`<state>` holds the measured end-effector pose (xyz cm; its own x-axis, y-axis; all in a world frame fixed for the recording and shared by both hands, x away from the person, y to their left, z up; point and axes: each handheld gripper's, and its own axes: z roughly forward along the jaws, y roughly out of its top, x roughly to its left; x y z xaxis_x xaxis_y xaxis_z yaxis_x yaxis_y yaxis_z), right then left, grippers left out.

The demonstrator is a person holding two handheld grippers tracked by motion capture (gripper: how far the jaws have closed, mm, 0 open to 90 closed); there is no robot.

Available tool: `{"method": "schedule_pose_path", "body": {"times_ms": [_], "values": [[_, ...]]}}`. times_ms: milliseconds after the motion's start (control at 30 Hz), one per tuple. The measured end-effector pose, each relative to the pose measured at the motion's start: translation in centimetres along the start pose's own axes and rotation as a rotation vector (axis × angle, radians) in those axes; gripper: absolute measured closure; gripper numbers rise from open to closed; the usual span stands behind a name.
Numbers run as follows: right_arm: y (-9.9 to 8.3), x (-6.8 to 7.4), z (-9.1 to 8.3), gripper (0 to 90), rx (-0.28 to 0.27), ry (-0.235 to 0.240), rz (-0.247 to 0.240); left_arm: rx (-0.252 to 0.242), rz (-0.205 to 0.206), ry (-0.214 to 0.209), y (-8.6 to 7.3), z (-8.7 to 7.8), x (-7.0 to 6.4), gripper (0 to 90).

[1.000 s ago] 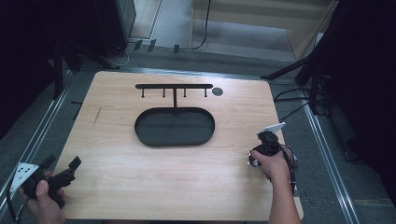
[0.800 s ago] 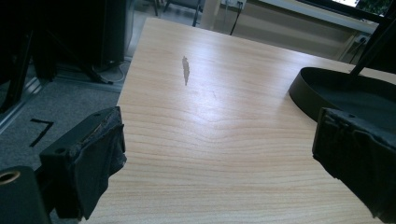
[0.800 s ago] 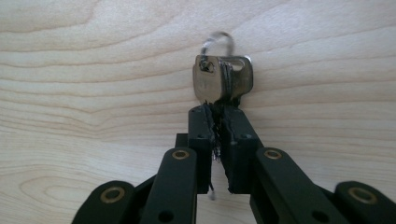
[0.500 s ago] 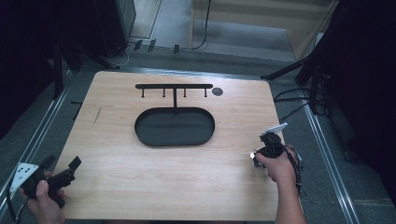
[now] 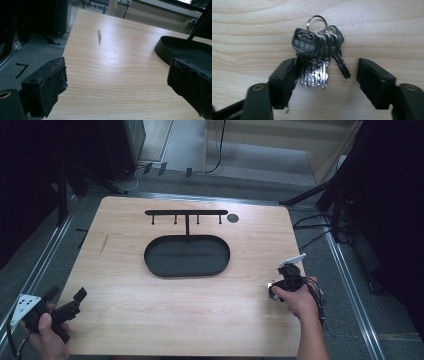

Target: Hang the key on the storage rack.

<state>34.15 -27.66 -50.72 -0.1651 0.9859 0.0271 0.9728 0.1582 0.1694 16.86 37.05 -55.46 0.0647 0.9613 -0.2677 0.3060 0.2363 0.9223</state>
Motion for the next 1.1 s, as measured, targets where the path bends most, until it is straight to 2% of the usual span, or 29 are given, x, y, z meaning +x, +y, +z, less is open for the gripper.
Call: {"method": "schedule_pose_path", "body": {"times_ms": [33,67,100,133,167,233,267,300,333,467,633,667,867,900,933,1000,1067,1100], "values": [[0.0,0.0,-0.1,48.3,-0.002,0.005,-0.01,0.001,0.0,0.0,0.0,0.0,0.0,3.0],[-0.2,0.0,-0.3,62.4,-0.005,0.02,-0.028,0.0,-0.001,0.0,0.0,0.0,0.0,3.0],[-0.2,0.0,-0.3,62.4,-0.005,0.02,-0.028,0.0,-0.001,0.0,0.0,0.0,0.0,3.0],[-0.2,-0.1,-0.3,69.3,-0.003,0.035,-0.03,-0.001,-0.001,0.0,0.0,0.0,0.0,3.0],[-0.2,-0.2,-0.4,80.0,-0.001,0.075,-0.034,0.002,0.002,0.0,0.0,0.0,0.0,3.0],[-0.3,-0.2,-0.5,81.6,-0.006,0.073,-0.045,0.002,0.001,-0.002,0.0,0.0,0.0,3.0],[-0.2,0.0,-0.6,81.9,-0.003,0.05,-0.066,0.003,0.0,-0.002,0.0,0.0,0.0,3.0],[-0.2,0.0,-0.6,81.9,-0.003,0.05,-0.066,0.003,0.0,-0.002,0.0,0.0,0.0,3.0],[-0.2,0.3,-0.6,81.9,0.006,0.035,-0.1,0.004,0.0,-0.002,0.0,0.0,0.0,3.0],[0.2,0.7,-1.1,82.0,0.011,0.042,-0.131,0.005,0.001,-0.002,0.0,0.0,0.0,3.0],[1.3,1.6,-2.8,82.0,-0.014,0.031,-0.165,0.006,0.0,-0.004,0.0,0.0,0.0,3.0],[2.0,2.2,-3.7,82.0,-0.037,0.029,-0.176,0.006,0.0,-0.005,0.0,0.0,0.0,3.0],[3.3,3.9,-5.5,82.0,-0.075,0.034,-0.201,0.007,-0.003,-0.007,0.0,0.0,0.1,3.0],[3.9,4.7,-6.1,82.0,-0.089,0.034,-0.211,0.007,-0.004,-0.007,0.0,0.0,0.1,3.0],[3.9,4.7,-6.1,82.0,-0.089,0.034,-0.211,0.007,-0.004,-0.008,0.0,0.0,0.1,3.0],[4.7,5.8,-6.9,82.0,-0.11,0.046,-0.224,0.009,-0.006,-0.007,0.0,0.1,0.1,3.0],[4.9,6.3,-7.2,82.0,-0.117,0.049,-0.229,0.009,-0.007,-0.007,0.0,0.1,0.1,3.0],[5.4,7.1,-7.7,82.0,-0.126,0.053,-0.242,0.008,-0.006,-0.008,0.0,0.0,0.1,3.0]]}}
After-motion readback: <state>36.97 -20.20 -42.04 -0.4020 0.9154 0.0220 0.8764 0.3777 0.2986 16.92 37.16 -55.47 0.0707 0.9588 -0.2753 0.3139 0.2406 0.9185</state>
